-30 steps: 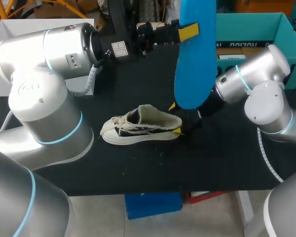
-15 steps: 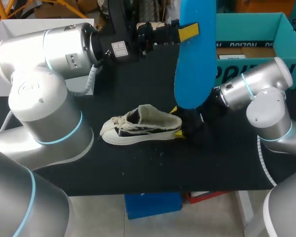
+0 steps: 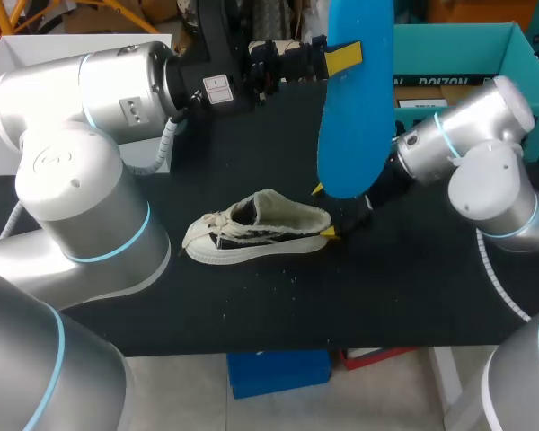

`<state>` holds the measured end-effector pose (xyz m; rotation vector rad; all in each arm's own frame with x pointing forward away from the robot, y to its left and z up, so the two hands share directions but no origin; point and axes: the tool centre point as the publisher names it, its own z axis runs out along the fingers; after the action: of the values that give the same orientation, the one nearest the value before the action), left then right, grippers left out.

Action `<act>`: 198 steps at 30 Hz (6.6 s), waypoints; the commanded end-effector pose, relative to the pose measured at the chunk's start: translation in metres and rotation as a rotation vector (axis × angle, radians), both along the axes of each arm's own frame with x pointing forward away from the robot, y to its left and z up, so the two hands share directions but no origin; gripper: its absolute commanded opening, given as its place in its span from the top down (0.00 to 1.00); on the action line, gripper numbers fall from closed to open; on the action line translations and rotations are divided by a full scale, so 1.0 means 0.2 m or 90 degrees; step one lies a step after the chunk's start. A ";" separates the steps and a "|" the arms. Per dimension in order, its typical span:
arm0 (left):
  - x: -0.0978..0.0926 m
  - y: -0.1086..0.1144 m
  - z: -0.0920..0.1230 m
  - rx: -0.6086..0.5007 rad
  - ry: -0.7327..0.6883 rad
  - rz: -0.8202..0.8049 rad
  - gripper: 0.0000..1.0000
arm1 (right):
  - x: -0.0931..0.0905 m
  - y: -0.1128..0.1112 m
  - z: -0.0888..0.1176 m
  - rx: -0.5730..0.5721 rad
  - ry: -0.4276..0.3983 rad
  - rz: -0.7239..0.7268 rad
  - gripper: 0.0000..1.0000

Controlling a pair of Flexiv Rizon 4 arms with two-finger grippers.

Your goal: Take the shoe out of the shoebox, open the shoe tongue, remove and reinsert the insole, then place the shoe into the shoebox

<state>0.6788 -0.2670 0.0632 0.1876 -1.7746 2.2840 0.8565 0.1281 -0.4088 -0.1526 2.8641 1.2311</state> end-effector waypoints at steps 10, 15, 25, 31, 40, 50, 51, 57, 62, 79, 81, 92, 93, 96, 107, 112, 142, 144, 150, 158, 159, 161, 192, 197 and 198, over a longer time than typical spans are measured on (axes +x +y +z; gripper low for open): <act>0.00 -0.01 0.00 0.001 0.000 0.002 1.00 | 0.00 0.08 0.19 -0.385 -0.117 0.007 0.00; 0.00 -0.01 0.00 0.001 0.000 0.002 1.00 | -0.02 0.15 0.18 -0.450 -0.133 0.019 0.00; 0.00 -0.01 0.00 0.001 0.000 0.002 1.00 | -0.02 0.30 0.19 -0.481 -0.141 0.053 0.00; 0.00 -0.01 0.00 0.001 0.000 0.002 1.00 | 0.00 0.39 0.21 -0.478 -0.148 0.072 0.00; 0.00 -0.01 0.00 0.001 0.000 0.002 1.00 | 0.01 0.48 0.19 -0.471 -0.145 0.094 0.00; 0.00 -0.01 0.00 0.001 0.000 0.002 1.00 | 0.02 0.51 0.16 -0.468 -0.130 0.110 0.88; 0.00 -0.01 0.00 0.001 0.000 0.002 1.00 | 0.02 0.50 0.15 -0.471 -0.122 0.113 1.00; 0.00 -0.01 0.00 0.001 0.000 0.002 1.00 | 0.02 0.49 0.13 -0.470 -0.109 0.117 1.00; 0.00 -0.01 0.00 0.001 0.000 0.002 1.00 | 0.02 0.49 0.13 -0.470 -0.109 0.117 1.00; 0.00 -0.01 0.00 0.001 0.000 0.002 1.00 | 0.03 0.48 0.13 -0.469 -0.106 0.114 1.00; 0.00 -0.01 0.00 0.001 0.000 0.002 1.00 | 0.06 0.46 0.11 -0.492 -0.096 0.095 1.00; 0.00 -0.01 0.00 0.001 0.000 0.002 1.00 | 0.30 0.33 0.25 -0.547 -0.073 -0.127 1.00; 0.00 -0.01 0.00 0.001 0.000 0.002 1.00 | 0.31 0.33 0.27 -0.545 -0.071 -0.146 1.00; 0.00 -0.01 0.00 0.001 0.000 0.002 1.00 | 0.33 0.31 0.32 -0.540 -0.052 -0.220 1.00; 0.00 -0.01 0.00 0.001 0.000 0.002 1.00 | 0.37 0.23 0.43 -0.517 0.052 -0.572 1.00; 0.00 -0.01 0.00 0.001 0.000 0.002 1.00 | 0.36 0.20 0.44 -0.485 0.116 -0.756 1.00; 0.00 -0.01 0.00 0.001 0.000 0.002 1.00 | 0.29 0.35 0.24 -0.449 0.213 -1.060 1.00; 0.00 -0.01 0.00 0.001 0.000 0.002 1.00 | 0.28 0.37 0.19 -0.450 0.205 -1.048 1.00; 0.00 -0.01 0.00 0.001 0.000 0.002 1.00 | 0.27 0.37 0.10 -0.433 0.172 -1.018 0.63; 0.00 -0.01 0.00 0.001 0.000 0.002 1.00 | 0.29 0.29 0.17 -0.399 0.175 -1.013 0.00; 0.00 -0.01 0.00 0.001 0.000 0.002 1.00 | 0.29 0.29 0.19 -0.391 0.185 -1.013 0.00; 0.00 -0.01 0.00 0.001 0.000 0.002 1.00 | 0.30 0.26 0.22 -0.377 0.198 -1.007 0.00; 0.00 -0.01 0.00 0.001 0.000 0.002 1.00 | 0.28 0.22 0.47 -0.091 0.540 -0.764 0.00; 0.00 -0.01 0.00 0.001 0.000 0.002 1.00 | 0.28 0.16 0.51 -0.025 0.686 -0.724 0.00; 0.00 -0.01 0.00 0.001 0.000 0.002 1.00 | 0.26 0.16 0.54 -0.015 0.703 -0.722 0.00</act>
<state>0.6788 -0.2670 0.0632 0.1877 -1.7746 2.2840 0.9102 0.1698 -0.3090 2.2292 2.4767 0.7415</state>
